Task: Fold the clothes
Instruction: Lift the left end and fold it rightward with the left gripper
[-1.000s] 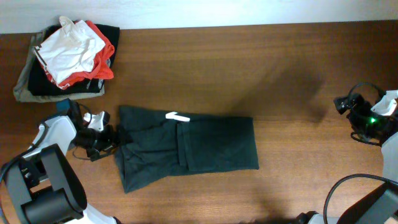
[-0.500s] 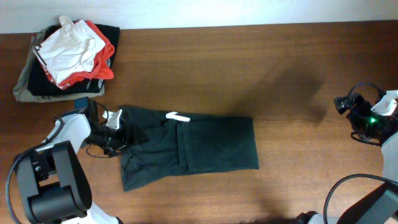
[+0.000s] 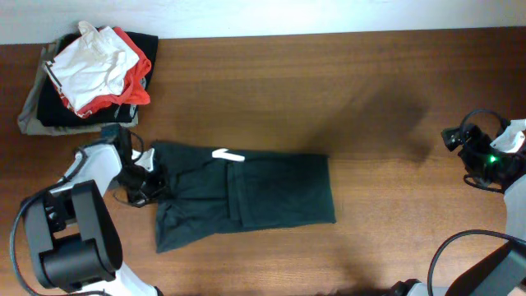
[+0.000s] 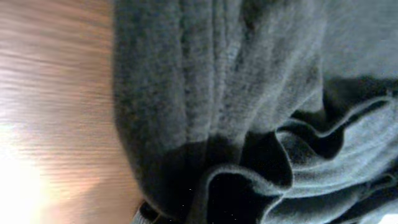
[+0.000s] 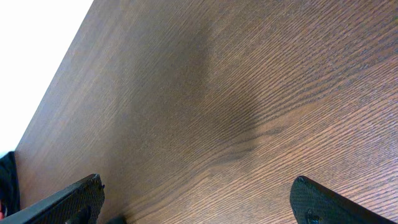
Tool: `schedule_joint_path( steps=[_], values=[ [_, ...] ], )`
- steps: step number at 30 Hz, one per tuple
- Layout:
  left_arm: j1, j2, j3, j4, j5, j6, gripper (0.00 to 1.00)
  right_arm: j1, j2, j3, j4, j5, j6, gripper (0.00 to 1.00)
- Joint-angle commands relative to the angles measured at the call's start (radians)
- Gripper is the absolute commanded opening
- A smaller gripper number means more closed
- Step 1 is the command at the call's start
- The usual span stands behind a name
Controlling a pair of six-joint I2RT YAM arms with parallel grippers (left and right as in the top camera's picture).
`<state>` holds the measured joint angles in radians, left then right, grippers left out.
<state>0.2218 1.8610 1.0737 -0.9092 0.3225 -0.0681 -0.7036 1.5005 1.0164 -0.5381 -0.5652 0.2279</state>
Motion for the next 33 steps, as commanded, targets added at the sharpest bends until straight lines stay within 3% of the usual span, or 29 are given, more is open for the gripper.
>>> schedule_joint_path(
  steps=[1, 5, 11, 21, 33],
  values=[
    [0.01, 0.012, 0.121, -0.074, -0.191, -0.052, 0.0, -0.004, 0.0, 0.007, 0.0, 0.002, -0.01, 0.99],
    [0.01, 0.008, 0.265, -0.199, -0.34, -0.104, 0.0, -0.004, 0.0, 0.007, 0.0, 0.002, -0.01, 0.99],
    [-0.021, -0.027, 0.444, -0.356, -0.284, -0.103, 0.0, -0.004, 0.0, 0.007, 0.0, 0.002, -0.01, 0.99],
    [-0.238, -0.175, 0.477, -0.375, -0.24, -0.137, 0.0, -0.004, 0.0, 0.007, 0.0, 0.002, -0.01, 0.99],
    [-0.478, -0.188, 0.478, -0.378, -0.233, -0.243, 0.0, -0.004, 0.0, 0.007, 0.0, 0.002, -0.01, 0.99]
  ],
)
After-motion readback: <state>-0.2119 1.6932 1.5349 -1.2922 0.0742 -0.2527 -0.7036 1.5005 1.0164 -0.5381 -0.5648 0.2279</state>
